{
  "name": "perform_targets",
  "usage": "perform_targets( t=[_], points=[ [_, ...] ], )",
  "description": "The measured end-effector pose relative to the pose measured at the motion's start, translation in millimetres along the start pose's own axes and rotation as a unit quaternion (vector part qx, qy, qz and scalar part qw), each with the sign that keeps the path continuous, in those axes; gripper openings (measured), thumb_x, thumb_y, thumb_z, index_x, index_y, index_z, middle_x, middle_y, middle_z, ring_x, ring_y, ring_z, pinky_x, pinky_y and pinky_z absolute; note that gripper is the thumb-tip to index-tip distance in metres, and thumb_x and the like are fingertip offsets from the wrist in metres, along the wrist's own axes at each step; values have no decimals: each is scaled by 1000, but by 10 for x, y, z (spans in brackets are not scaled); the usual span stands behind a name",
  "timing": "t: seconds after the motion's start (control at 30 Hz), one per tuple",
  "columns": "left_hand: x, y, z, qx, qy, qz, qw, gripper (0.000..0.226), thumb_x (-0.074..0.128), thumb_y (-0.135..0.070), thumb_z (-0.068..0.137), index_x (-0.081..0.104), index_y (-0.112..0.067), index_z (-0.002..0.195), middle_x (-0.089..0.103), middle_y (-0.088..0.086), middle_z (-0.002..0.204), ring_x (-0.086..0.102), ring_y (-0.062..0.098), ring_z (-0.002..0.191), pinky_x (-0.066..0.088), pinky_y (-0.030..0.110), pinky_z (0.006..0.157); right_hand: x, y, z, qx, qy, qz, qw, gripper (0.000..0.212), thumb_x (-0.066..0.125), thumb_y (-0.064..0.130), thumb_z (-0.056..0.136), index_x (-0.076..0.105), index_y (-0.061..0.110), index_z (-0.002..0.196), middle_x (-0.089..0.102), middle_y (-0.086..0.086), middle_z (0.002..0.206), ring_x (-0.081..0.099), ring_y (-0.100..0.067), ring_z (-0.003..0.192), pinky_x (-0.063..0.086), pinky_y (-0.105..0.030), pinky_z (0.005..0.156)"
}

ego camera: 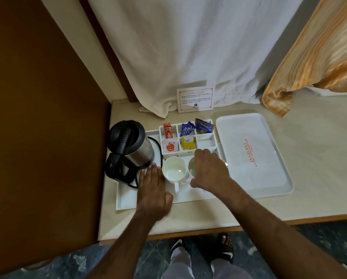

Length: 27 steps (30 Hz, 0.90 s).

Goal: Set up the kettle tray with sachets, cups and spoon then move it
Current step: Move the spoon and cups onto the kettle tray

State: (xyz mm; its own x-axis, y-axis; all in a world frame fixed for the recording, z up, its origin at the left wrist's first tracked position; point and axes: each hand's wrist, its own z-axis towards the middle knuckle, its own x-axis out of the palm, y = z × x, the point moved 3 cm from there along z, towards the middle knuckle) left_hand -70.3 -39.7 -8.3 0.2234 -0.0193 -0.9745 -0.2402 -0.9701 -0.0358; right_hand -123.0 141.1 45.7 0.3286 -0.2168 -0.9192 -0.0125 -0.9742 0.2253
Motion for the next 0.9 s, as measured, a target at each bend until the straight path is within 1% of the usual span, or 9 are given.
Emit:
perform_targets(
  t=[0.13, 0.27, 0.4, 0.47, 0.53, 0.6, 0.73, 0.8, 0.9],
  points=[
    [20, 22, -1, 0, 25, 3, 1000, 84, 32, -38, 82, 15, -1, 155, 8, 23, 164, 3, 35, 153, 0, 52, 124, -27, -42, -8, -17, 1, 5, 1000, 91, 87, 47, 54, 41, 18, 127, 53, -4, 120, 54, -23, 108, 51, -35, 82],
    [-93, 79, -11, 26, -17, -72, 997, 82, 40, -34, 83, 19, 1, 154, 10, 22, 164, 4, 33, 153, 3, 47, 126, -211, -222, -46, -14, 14, 77, 997, 102, 86, 60, 50, 41, 22, 134, 51, -2, 129, 50, -25, 116, 47, -38, 88],
    [-290, 123, -3, 56, -72, -109, 990, 63, 40, -30, 87, 47, 4, 140, 44, 25, 149, 39, 38, 141, 35, 50, 116, -377, -498, 64, 32, -86, 208, 974, 49, 72, 45, 81, 60, 18, 120, 63, -3, 118, 58, -15, 94, 43, -29, 79],
    [-396, 142, -57, 52, -121, -116, 985, 47, 38, -28, 88, 64, -3, 118, 67, 16, 119, 62, 33, 111, 54, 43, 92, -356, -640, 164, 92, -144, 210, 963, 26, 58, 35, 91, 65, 14, 106, 69, -7, 105, 59, -20, 88, 42, -29, 74],
    [-463, 230, -199, 22, -197, -127, 972, 30, 41, -23, 88, 68, -11, 86, 69, 6, 80, 64, 27, 73, 52, 35, 61, -255, -754, 262, 147, -151, 210, 955, 25, 52, 27, 93, 64, 11, 108, 69, -12, 105, 62, -29, 94, 45, -33, 77],
    [-473, 376, -393, -8, -251, -126, 960, 29, 41, -21, 89, 57, -15, 65, 55, 2, 59, 49, 22, 51, 38, 31, 47, -143, -804, 337, 175, -134, 207, 953, 29, 50, 25, 95, 62, 8, 116, 68, -15, 111, 62, -33, 102, 46, -34, 82],
    [-287, 885, -634, -109, -260, -149, 948, 37, 30, -22, 89, 53, -9, 63, 52, 8, 59, 47, 26, 49, 34, 31, 49, -48, -788, 440, 152, -148, 137, 968, 25, 51, 16, 95, 68, 2, 106, 69, -16, 103, 64, -34, 96, 49, -33, 76],
    [-193, 1085, -621, -222, -274, -244, 903, 38, 32, -25, 88, 54, -4, 66, 52, 14, 60, 46, 25, 52, 32, 32, 53, -32, -785, 461, 151, -155, 122, 969, 27, 50, 18, 96, 69, 2, 105, 68, -16, 102, 63, -34, 96, 51, -36, 78],
    [-137, 1193, -355, -308, -249, -306, 866, 13, 51, -7, 93, 58, 0, 85, 58, 19, 80, 53, 32, 70, 35, 36, 63, 22, -782, 470, 171, -170, 151, 959, 26, 46, 20, 97, 65, 4, 102, 66, -17, 99, 60, -33, 92, 46, -35, 74]
  ],
)
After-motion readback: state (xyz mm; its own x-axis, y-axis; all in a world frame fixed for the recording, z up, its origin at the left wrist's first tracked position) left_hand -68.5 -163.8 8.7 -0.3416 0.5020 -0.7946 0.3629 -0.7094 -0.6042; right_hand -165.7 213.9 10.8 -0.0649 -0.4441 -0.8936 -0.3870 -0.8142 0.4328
